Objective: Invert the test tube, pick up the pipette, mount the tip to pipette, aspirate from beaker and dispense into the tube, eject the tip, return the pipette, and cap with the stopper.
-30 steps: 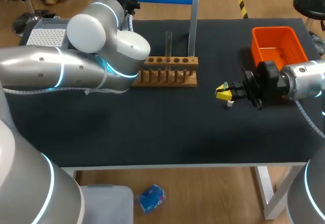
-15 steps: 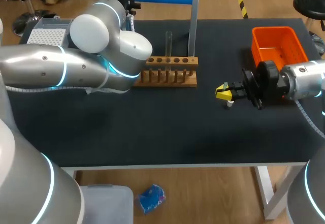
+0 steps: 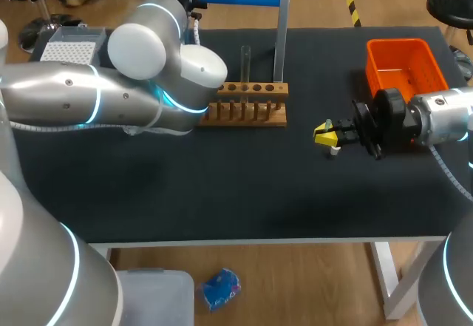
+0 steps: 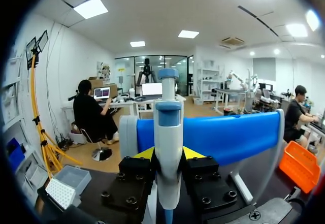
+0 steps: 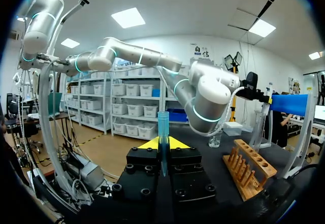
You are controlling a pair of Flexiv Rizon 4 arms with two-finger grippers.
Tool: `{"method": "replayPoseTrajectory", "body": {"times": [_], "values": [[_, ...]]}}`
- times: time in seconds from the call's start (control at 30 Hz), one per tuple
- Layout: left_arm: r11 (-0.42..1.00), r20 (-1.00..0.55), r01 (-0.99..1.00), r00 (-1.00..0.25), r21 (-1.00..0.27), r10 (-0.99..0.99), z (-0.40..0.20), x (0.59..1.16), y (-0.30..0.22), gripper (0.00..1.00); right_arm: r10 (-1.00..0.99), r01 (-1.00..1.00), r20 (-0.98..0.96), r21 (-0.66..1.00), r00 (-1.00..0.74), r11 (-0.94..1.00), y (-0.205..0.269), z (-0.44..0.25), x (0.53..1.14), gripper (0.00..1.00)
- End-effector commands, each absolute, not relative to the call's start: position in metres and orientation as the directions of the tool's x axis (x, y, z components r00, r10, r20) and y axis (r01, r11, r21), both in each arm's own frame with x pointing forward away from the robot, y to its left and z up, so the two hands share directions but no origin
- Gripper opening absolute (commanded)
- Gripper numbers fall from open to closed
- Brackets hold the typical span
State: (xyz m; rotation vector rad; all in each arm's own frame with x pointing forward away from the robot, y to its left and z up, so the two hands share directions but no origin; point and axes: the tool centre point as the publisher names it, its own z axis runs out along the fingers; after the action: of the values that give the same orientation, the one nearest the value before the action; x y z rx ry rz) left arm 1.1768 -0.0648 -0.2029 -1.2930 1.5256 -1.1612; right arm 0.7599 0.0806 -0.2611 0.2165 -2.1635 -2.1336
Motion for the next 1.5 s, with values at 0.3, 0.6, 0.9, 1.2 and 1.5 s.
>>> {"method": "replayPoseTrajectory", "body": {"times": [0.3, 0.6, 0.9, 1.2, 1.5], "values": [[0.067, -0.032, -0.225, -0.155, -0.972, -0.987, -0.161, 1.166, -0.067, 0.00, -0.168, -0.034, -0.032, 0.999, -0.985, 0.012, 0.081, -0.261, 0.760, 0.00], [0.102, -0.053, -0.168, -0.273, -0.980, -0.960, -0.135, 1.135, -0.070, 0.00, -0.168, -0.034, -0.032, 0.999, -0.985, 0.012, 0.081, -0.261, 0.760, 0.00], [0.172, -0.094, -0.084, -0.572, -0.981, -0.815, -0.106, 1.078, -0.073, 0.00, -0.168, -0.034, -0.032, 0.999, -0.985, 0.012, 0.081, -0.261, 0.760, 0.00], [0.160, -0.058, -0.069, -0.736, -0.985, -0.675, -0.085, 1.028, -0.078, 0.00, -0.168, -0.034, -0.032, 0.999, -0.985, 0.012, 0.081, -0.261, 0.760, 0.00], [0.187, -0.100, -0.016, -0.800, -0.982, -0.592, -0.081, 0.976, -0.092, 0.00, -0.168, -0.034, -0.032, 0.999, -0.985, 0.012, 0.081, -0.261, 0.760, 0.00]]}}
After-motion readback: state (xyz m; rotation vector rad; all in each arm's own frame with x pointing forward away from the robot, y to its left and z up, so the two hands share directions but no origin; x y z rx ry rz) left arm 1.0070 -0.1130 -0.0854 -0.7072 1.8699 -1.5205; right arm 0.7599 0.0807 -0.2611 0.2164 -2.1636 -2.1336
